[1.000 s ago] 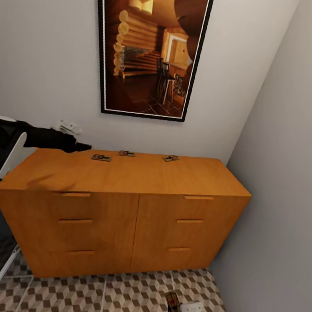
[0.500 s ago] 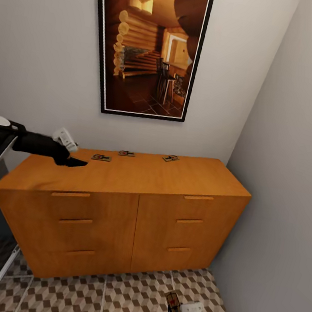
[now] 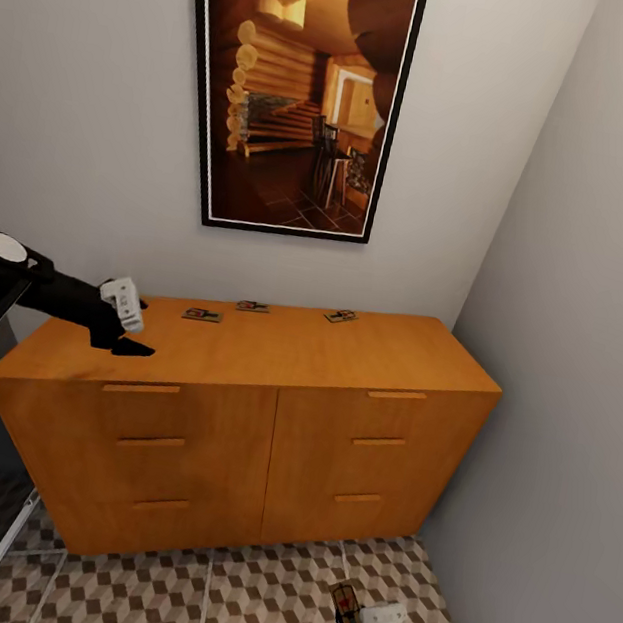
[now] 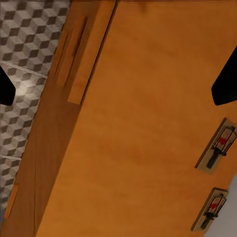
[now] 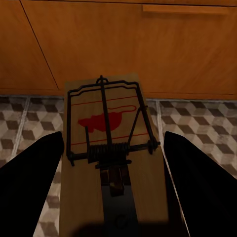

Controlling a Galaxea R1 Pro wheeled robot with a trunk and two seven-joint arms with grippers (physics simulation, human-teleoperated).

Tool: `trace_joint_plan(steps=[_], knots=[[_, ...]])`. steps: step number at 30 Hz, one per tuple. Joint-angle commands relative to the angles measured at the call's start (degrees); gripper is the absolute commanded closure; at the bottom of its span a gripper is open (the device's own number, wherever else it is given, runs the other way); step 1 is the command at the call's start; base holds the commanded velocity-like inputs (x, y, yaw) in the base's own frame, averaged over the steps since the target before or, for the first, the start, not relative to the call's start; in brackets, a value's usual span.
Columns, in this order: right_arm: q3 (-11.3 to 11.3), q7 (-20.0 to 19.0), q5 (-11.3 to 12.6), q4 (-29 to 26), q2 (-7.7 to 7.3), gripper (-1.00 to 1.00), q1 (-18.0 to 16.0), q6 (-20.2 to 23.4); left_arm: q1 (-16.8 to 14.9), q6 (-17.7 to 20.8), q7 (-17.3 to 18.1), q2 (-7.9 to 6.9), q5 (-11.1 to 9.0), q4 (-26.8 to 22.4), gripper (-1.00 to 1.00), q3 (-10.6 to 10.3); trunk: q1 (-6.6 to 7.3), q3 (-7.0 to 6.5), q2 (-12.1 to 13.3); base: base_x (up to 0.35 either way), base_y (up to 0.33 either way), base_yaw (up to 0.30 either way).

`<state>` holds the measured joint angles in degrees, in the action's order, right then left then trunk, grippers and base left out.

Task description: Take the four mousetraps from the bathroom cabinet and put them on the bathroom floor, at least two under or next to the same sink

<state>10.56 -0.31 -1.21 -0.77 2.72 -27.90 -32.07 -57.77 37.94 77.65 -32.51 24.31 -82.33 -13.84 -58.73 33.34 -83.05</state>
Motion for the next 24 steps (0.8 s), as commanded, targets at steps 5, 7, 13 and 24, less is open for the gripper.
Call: trace_joint_plan(steps=[5,7,13,24], knots=[[0.0,0.0,-0.1,0.1,0.0,1.0,0.0,-0.2,-0.1,0.2,3.4,-0.09,1.5,-0.1,-1.0,0.0,0.0,0.06,0.0,0.0,0.0,0.0],[0.0,0.0,-0.1,0.1,0.0,1.0,0.0,-0.2,-0.1,0.2,5.0,-0.03,1.5,-0.1,-1.0,0.1,0.0,0.06,0.0,0.0,0.0,0.0],[0.0,0.0,-0.1,0.1,0.0,1.0,0.1,-0.2,-0.1,0.0,9.0,0.03,1.5,-0.1,-1.0,0.2,0.0,0.06,0.0,0.0,0.0,0.0],[0.0,-0.1,-0.1,0.1,0.0,1.0,0.1,-0.2,-0.1,-4.2,10.6,0.02,1.3,0.9,-1.0,0.2,0.0,0.06,0.0,0.0,0.0,0.0]])
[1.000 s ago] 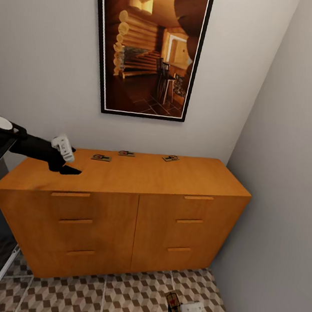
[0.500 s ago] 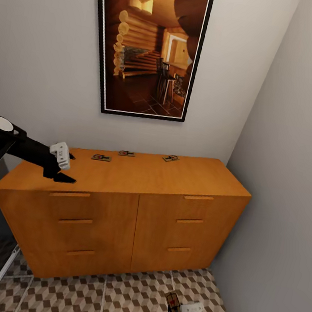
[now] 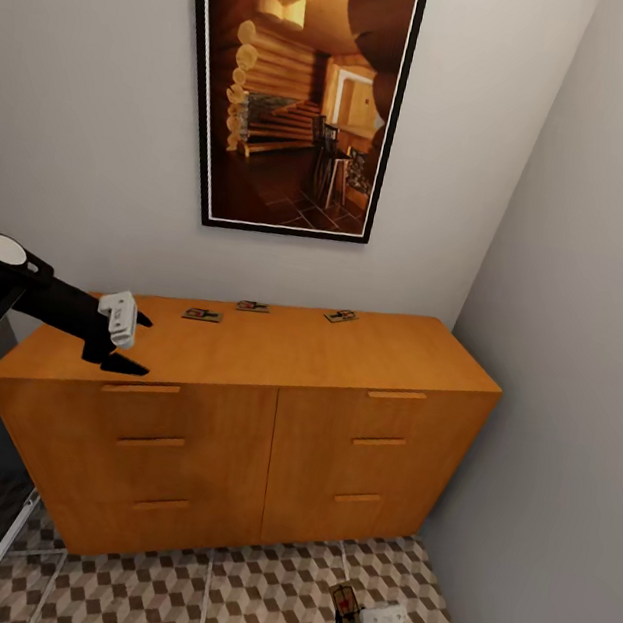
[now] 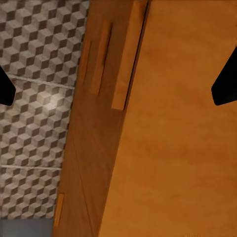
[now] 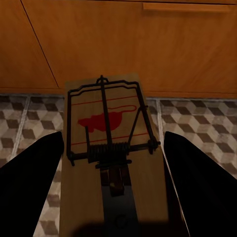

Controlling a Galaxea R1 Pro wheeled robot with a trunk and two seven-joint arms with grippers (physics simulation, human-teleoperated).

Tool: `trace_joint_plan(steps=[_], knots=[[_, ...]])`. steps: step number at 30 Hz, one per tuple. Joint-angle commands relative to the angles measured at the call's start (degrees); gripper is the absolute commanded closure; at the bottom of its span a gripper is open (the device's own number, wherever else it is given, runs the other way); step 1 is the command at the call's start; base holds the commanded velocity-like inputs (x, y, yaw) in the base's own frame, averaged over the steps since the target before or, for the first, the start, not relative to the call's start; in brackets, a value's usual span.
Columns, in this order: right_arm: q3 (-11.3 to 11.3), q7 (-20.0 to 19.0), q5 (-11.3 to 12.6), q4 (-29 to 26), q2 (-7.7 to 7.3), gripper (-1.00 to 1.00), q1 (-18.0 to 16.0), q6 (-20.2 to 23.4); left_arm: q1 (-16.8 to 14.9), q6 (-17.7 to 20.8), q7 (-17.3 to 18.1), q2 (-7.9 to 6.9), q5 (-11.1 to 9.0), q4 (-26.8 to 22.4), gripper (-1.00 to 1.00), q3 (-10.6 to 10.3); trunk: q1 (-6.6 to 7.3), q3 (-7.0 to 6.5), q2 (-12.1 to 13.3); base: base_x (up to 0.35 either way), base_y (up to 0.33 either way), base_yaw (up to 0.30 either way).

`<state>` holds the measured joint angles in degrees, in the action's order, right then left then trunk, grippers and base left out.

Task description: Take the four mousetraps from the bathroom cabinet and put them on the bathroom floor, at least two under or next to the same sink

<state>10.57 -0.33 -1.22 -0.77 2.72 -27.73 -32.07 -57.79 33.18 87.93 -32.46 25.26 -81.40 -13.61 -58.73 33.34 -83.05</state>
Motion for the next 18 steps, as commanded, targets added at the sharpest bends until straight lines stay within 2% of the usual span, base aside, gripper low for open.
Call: trace_joint_plan(steps=[1,18], knots=[[0.0,0.0,-0.1,0.1,0.0,1.0,0.0,-0.2,-0.1,-0.2,0.4,-0.01,0.3,0.1,-1.0,-0.1,0.0,0.06,0.0,0.0,0.0,0.0],[0.0,0.0,-0.1,0.1,0.0,1.0,0.0,-0.2,-0.1,-1.7,0.4,0.08,0.3,0.9,-1.0,-0.3,0.0,0.06,0.0,0.0,0.0,0.0]])
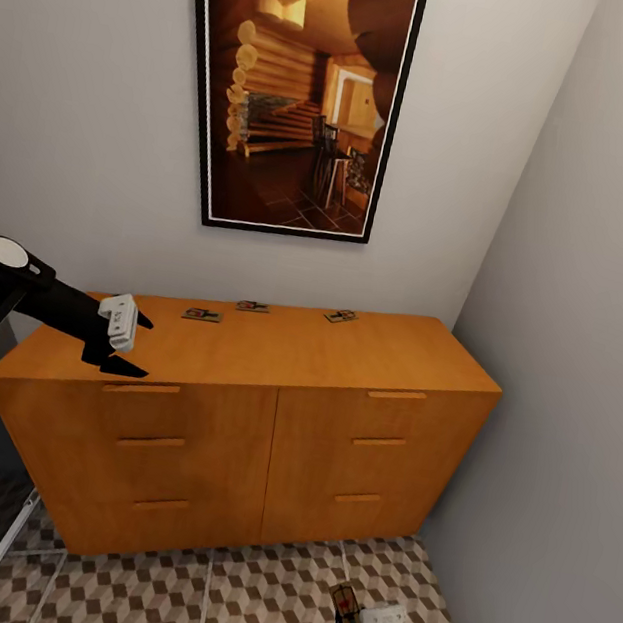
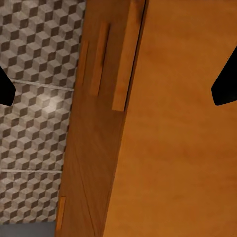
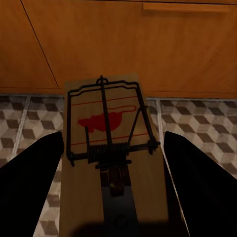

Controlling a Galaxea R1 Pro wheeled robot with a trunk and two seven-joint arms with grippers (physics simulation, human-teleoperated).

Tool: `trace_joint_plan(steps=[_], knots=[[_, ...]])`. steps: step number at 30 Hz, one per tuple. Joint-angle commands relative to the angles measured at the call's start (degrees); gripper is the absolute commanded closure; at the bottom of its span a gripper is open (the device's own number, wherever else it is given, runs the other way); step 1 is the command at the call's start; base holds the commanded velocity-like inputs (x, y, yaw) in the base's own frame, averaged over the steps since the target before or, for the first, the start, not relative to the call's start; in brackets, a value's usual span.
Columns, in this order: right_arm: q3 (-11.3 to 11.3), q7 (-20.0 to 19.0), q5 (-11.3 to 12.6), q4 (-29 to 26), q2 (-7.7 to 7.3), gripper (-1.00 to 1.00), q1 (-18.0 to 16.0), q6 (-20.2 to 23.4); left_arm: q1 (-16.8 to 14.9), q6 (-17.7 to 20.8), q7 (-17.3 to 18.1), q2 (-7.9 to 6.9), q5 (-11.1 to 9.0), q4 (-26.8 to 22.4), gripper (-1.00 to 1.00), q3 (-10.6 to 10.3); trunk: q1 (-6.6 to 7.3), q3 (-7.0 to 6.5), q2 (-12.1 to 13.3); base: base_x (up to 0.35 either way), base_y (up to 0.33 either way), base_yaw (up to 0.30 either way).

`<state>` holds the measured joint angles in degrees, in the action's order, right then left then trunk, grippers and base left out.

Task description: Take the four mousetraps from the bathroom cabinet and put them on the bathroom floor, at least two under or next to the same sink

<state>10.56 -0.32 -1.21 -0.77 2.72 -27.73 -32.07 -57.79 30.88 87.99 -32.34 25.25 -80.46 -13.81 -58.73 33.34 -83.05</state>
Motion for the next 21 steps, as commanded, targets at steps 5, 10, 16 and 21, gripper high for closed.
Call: trace_joint_plan(steps=[5,10,16,21], knots=[[0.0,0.0,-0.1,0.1,0.0,1.0,0.0,-0.2,0.0,0.6,0.3,-0.03,0.3,0.0,-1.0,-0.1,0.0,0.06,0.0,0.002,0.0,0.0],[0.0,0.0,-0.1,0.1,0.0,1.0,0.0,-0.2,0.0,0.6,0.3,-0.01,0.3,0.1,-1.0,-0.2,0.0,0.06,0.0,0.107,0.053,0.0],[0.0,0.0,-0.1,0.1,0.0,1.0,0.0,-0.2,-0.1,0.6,0.3,1.1,0.3,0.8,-1.0,-0.2,0.0,0.06,0.0,0.231,0.149,0.0],[0.0,0.0,-0.1,0.1,0.0,1.0,0.0,-0.2,0.0,0.6,0.3,2.45,0.3,2.0,-1.0,-0.3,0.0,0.06,0.0,0.119,0.06,0.0]])
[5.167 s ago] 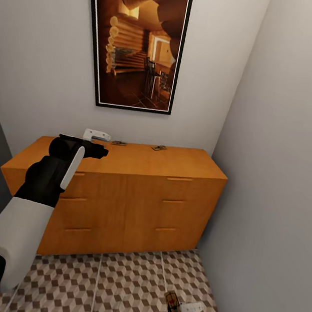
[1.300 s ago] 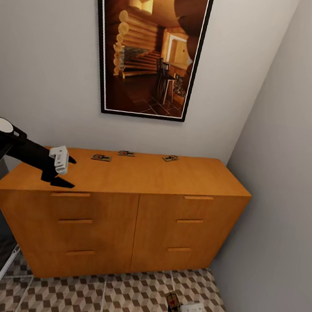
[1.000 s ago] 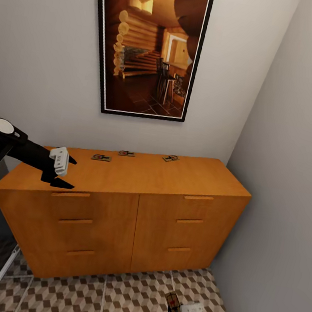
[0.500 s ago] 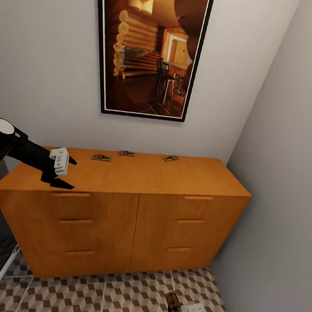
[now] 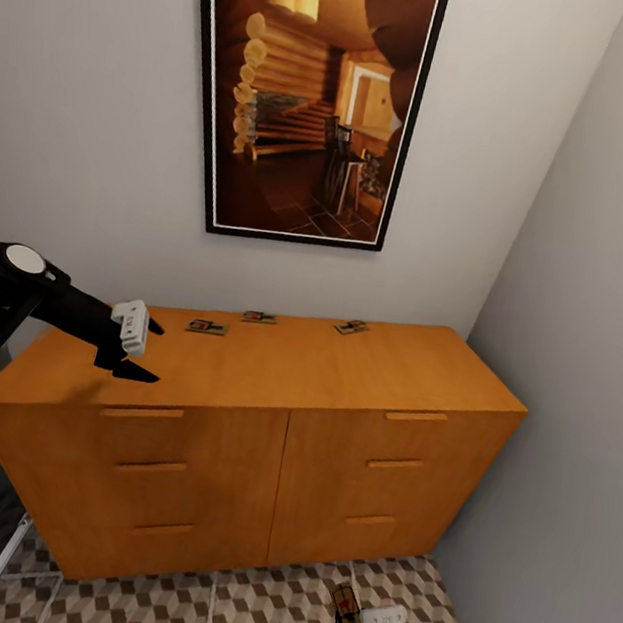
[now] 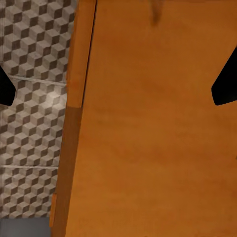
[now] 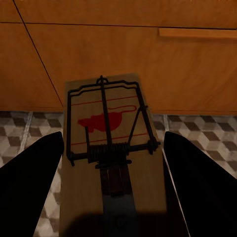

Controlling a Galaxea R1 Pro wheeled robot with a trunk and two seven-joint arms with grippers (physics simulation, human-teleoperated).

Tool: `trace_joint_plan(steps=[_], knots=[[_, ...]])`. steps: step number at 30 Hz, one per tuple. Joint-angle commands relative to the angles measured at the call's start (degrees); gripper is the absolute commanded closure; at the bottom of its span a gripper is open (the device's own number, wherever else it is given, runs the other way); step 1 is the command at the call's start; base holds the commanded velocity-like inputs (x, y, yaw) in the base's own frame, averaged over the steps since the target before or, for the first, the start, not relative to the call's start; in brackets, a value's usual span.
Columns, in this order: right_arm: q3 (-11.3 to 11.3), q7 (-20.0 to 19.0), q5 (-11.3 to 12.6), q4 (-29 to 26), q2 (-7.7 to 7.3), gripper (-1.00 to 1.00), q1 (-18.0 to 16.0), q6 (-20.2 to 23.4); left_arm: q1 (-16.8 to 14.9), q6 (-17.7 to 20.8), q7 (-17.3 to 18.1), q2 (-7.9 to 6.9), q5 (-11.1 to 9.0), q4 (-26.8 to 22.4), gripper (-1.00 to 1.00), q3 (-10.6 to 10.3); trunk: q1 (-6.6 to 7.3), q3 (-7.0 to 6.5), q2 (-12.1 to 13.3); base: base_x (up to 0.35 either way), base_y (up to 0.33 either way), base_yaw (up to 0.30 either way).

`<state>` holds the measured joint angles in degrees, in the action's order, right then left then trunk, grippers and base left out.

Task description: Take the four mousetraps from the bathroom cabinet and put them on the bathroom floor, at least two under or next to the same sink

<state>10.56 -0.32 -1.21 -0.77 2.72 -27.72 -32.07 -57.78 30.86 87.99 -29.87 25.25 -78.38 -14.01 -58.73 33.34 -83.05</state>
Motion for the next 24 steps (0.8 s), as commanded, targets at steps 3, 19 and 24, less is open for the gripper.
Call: trace_joint_plan(steps=[3,19,24], knots=[[0.0,0.0,-0.1,0.1,0.0,1.0,0.0,-0.2,-0.1,0.6,0.3,0.93,0.3,1.2,-1.0,-0.2,0.0,0.06,0.0,0.03,0.014,0.0],[0.0,0.0,-0.1,0.1,0.0,1.0,0.0,-0.2,-0.1,0.5,0.3,3.43,0.3,5.1,-1.0,-0.4,0.0,0.06,0.0,0.003,0.001,0.0],[0.0,0.0,-0.1,0.1,0.0,1.0,0.0,-0.2,-0.1,0.5,0.3,3.66,0.3,5.2,-1.0,-0.4,0.0,0.06,0.0,0.0,0.0,0.0]])
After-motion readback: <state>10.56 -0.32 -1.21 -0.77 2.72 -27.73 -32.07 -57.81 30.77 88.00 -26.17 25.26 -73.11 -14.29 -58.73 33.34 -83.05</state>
